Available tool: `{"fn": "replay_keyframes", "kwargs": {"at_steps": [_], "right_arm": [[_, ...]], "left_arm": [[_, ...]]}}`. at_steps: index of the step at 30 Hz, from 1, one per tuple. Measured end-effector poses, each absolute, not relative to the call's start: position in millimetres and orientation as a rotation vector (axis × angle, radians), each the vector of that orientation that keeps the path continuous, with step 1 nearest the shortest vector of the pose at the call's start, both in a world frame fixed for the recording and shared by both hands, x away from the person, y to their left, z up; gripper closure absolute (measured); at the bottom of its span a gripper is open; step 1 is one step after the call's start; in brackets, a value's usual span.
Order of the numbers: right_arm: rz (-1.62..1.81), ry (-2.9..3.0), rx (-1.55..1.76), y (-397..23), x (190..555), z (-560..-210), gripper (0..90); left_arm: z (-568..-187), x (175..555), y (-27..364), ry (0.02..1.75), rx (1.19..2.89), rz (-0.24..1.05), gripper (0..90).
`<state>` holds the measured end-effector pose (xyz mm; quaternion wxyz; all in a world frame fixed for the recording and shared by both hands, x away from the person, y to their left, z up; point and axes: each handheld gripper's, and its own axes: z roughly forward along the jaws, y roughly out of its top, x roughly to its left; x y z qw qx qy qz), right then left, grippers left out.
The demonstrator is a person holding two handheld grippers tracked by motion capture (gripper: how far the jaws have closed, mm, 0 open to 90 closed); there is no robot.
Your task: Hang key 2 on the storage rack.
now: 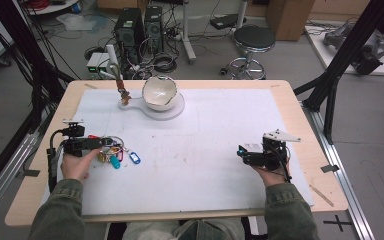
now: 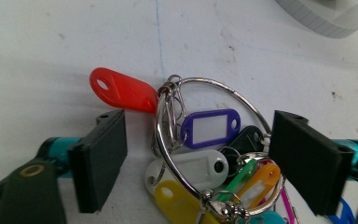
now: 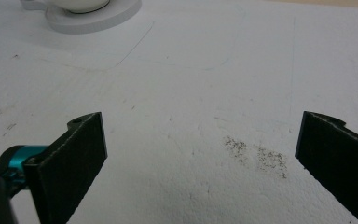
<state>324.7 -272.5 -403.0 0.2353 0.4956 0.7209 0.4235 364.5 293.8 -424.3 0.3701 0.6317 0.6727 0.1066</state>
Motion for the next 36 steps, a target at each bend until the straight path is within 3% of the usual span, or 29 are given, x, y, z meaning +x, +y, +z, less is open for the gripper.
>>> {"fn": "replay_keyframes", "kwargs": {"at_steps": [3, 9, 12, 15, 36], "right_arm": [[1.163, 1.98, 1.36, -272.5, 324.4, -403.0, 0.9], [1.166, 1.985, 1.351, -272.0, 324.7, -403.5, 0.9], [1.165, 1.994, 1.346, -270.9, 324.9, -403.9, 0.9], [1.165, 1.995, 1.347, -270.9, 324.7, -403.8, 0.9], [1.168, 1.996, 1.34, -271.7, 325.3, -404.3, 1.0]], "left_arm": [[-423.4, 364.3, 293.4, 1.725, 1.622, 0.257, 38.6], [-424.2, 365.4, 292.7, 1.82, 1.626, 0.224, 52.5], [-424.3, 364.9, 294.1, 1.819, 1.64, 0.236, 74.6], [-423.4, 364.5, 292.8, 1.791, 1.64, 0.223, 84.2], [-407.4, 352.1, 303.2, 1.693, 1.471, 0.269, 86.4]]}}
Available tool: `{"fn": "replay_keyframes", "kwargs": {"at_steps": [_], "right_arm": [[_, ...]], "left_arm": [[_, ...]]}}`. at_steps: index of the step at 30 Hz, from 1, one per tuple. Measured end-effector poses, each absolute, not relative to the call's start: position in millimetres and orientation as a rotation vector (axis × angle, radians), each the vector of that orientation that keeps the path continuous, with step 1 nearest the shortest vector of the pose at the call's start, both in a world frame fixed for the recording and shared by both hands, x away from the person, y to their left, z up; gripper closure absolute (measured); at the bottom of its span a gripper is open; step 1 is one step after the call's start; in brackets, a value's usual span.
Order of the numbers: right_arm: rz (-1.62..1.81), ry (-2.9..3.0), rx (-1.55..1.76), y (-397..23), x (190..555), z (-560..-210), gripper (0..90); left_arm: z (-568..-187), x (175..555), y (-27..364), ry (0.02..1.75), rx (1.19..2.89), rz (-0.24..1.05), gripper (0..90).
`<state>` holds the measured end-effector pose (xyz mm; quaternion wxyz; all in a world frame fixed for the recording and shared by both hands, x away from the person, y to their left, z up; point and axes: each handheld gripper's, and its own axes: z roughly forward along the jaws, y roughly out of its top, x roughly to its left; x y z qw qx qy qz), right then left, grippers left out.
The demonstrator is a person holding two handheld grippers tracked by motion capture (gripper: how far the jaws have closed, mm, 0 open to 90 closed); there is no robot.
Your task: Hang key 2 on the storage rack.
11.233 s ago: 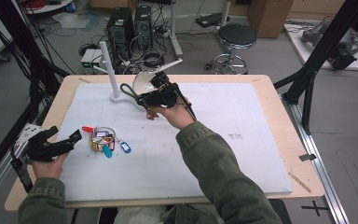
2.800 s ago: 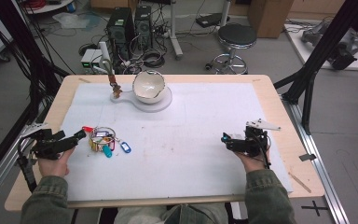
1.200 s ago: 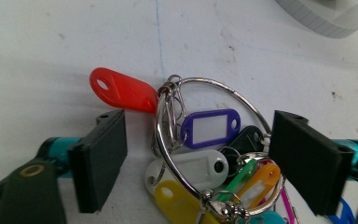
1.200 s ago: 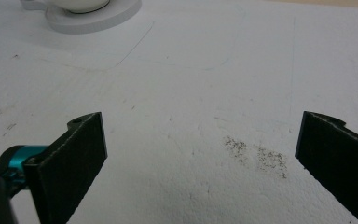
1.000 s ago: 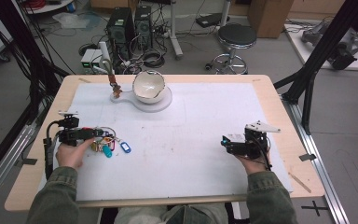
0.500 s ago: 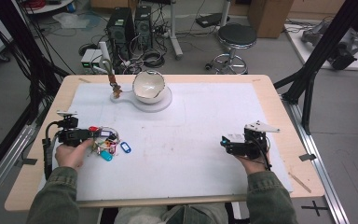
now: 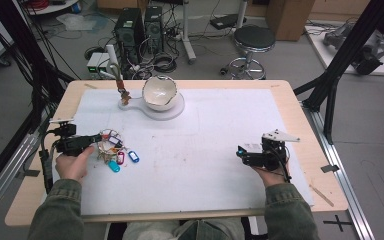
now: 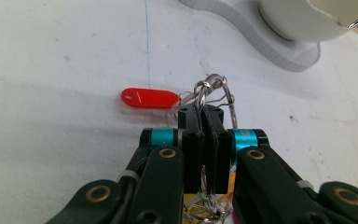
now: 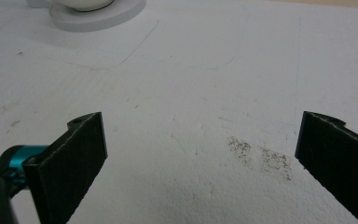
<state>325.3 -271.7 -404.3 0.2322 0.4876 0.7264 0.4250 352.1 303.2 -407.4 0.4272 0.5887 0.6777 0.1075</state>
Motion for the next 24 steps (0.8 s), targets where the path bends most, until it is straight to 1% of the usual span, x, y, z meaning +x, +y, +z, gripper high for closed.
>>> {"fn": "replay_keyframes", "kwargs": {"at_steps": [8, 15, 24], "right_arm": [[1.172, 1.992, 1.344, -272.4, 325.2, -404.1, 1.0], [1.172, 1.989, 1.341, -272.6, 325.0, -404.0, 0.9], [1.177, 1.981, 1.348, -274.6, 325.3, -404.2, 1.0]], "left_arm": [[-401.8, 346.7, 303.9, 1.669, 1.434, 0.262, 86.6], [-395.3, 345.9, 301.2, 1.634, 1.436, 0.301, 86.8], [-381.1, 354.6, 291.8, 1.597, 1.466, 0.34, 86.9]]}}
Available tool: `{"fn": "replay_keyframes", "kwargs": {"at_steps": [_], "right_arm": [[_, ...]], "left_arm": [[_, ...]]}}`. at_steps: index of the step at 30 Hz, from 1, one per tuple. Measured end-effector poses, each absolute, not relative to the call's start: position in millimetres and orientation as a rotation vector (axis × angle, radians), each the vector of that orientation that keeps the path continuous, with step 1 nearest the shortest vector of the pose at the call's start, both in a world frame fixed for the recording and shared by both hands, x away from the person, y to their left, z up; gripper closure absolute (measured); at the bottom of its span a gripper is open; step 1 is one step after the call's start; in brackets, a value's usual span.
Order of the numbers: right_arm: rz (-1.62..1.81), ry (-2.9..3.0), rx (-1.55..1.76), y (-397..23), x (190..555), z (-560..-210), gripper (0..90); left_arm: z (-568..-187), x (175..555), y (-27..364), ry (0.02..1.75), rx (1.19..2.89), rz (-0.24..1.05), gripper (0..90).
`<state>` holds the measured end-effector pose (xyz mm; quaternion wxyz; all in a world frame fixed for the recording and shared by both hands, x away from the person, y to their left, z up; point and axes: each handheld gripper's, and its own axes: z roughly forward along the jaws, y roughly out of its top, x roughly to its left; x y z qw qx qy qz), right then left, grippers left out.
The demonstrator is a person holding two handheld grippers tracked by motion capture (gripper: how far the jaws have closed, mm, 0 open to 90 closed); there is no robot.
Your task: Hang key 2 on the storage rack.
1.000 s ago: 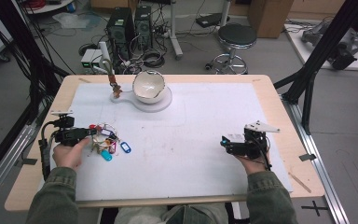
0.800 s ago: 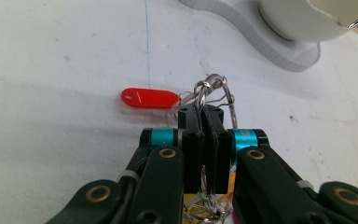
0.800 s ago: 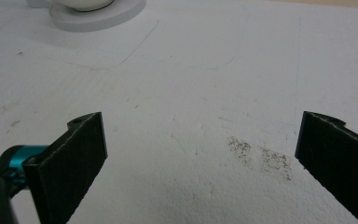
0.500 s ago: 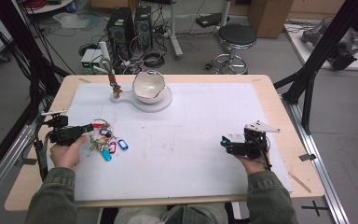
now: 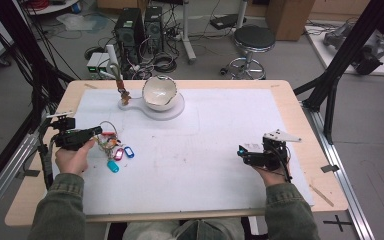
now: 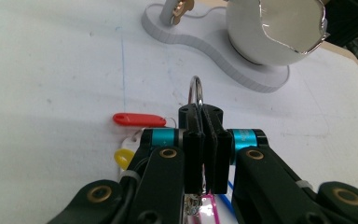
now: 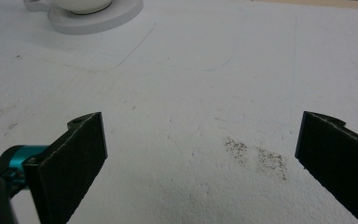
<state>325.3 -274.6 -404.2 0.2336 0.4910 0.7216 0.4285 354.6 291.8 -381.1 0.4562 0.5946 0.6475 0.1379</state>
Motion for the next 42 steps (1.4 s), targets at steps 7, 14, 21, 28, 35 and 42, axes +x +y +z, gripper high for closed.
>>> {"fn": "replay_keyframes", "kwargs": {"at_steps": [7, 14, 21, 28, 35, 42], "right_arm": [[1.175, 1.983, 1.348, -274.8, 325.6, -404.6, 0.9], [1.173, 1.986, 1.346, -274.5, 325.7, -404.9, 0.9], [1.173, 1.988, 1.344, -274.6, 325.8, -405.0, 1.0], [1.175, 1.979, 1.357, -275.1, 325.5, -404.7, 0.9], [1.171, 1.983, 1.349, -275.5, 326.2, -405.2, 1.0], [1.17, 1.984, 1.352, -275.6, 326.8, -405.7, 1.0]], "left_arm": [[-371.8, 356.4, 293.8, 1.591, 1.464, 0.35, 86.8], [-365.8, 357.1, 299.9, 1.595, 1.433, 0.361, 86.8], [-363.9, 357.4, 304.3, 1.601, 1.406, 0.35, 86.8], [-350.6, 362.5, 302.5, 1.589, 1.427, 0.382, 86.7], [-335.3, 369.5, 303.4, 1.566, 1.43, 0.396, 86.7], [-320.6, 376.5, 305.9, 1.565, 1.422, 0.43, 86.7]]}}
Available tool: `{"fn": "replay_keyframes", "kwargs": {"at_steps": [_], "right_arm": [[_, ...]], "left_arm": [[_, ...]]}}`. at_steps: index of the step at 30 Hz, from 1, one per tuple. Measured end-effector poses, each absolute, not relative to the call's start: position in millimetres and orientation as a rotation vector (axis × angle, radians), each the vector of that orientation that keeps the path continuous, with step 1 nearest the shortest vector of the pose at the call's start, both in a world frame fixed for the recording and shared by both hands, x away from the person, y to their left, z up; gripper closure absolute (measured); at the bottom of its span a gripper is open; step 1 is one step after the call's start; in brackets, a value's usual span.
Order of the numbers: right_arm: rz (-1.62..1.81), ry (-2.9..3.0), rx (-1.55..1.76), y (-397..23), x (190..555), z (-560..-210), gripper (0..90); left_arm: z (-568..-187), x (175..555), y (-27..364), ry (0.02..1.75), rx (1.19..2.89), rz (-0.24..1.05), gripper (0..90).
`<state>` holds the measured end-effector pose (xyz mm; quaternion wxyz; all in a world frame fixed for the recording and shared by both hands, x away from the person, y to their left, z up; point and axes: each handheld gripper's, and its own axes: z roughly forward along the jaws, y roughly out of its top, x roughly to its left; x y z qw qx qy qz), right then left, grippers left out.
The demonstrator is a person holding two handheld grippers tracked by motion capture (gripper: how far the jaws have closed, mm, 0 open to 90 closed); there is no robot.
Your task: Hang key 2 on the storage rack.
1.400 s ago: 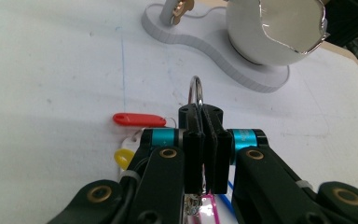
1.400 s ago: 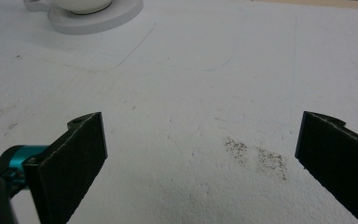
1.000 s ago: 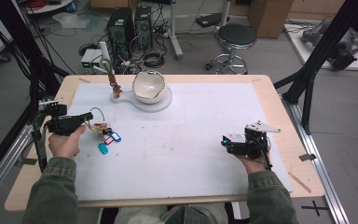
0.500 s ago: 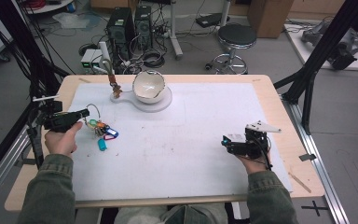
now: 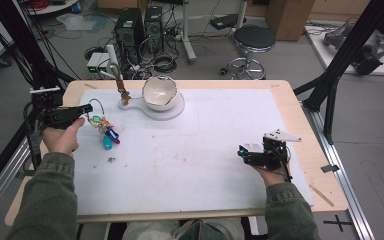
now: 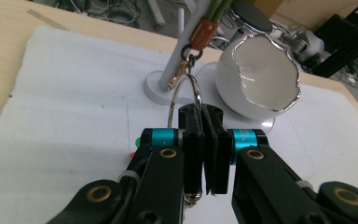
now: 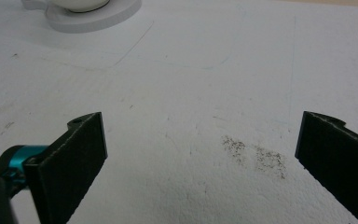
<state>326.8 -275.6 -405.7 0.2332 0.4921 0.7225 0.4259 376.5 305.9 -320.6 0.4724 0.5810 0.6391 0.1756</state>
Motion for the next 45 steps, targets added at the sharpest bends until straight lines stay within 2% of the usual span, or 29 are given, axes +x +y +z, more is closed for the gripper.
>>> {"fn": "replay_keyframes", "kwargs": {"at_steps": [15, 22, 24, 34, 45], "right_arm": [[1.178, 1.98, 1.353, -276.5, 326.6, -405.2, 0.9], [1.177, 1.975, 1.353, -276.8, 326.4, -405.2, 0.9], [1.177, 1.973, 1.354, -276.9, 326.4, -405.2, 0.9], [1.18, 1.969, 1.361, -280.0, 326.1, -405.5, 0.9], [1.187, 1.936, 1.392, -290.4, 324.7, -405.6, 1.0]], "left_arm": [[-281.4, 400.3, 308.4, 1.536, 1.437, 0.446, 86.6], [-262.0, 410.3, 317.3, 1.468, 1.431, 0.331, 86.6], [-257.1, 412.0, 319.4, 1.464, 1.443, 0.355, 86.7], [-254.3, 429.4, 329.2, 1.441, 1.448, 0.296, 86.6], [-267.4, 459.4, 324.8, 1.477, 1.48, 0.274, 86.7]]}}
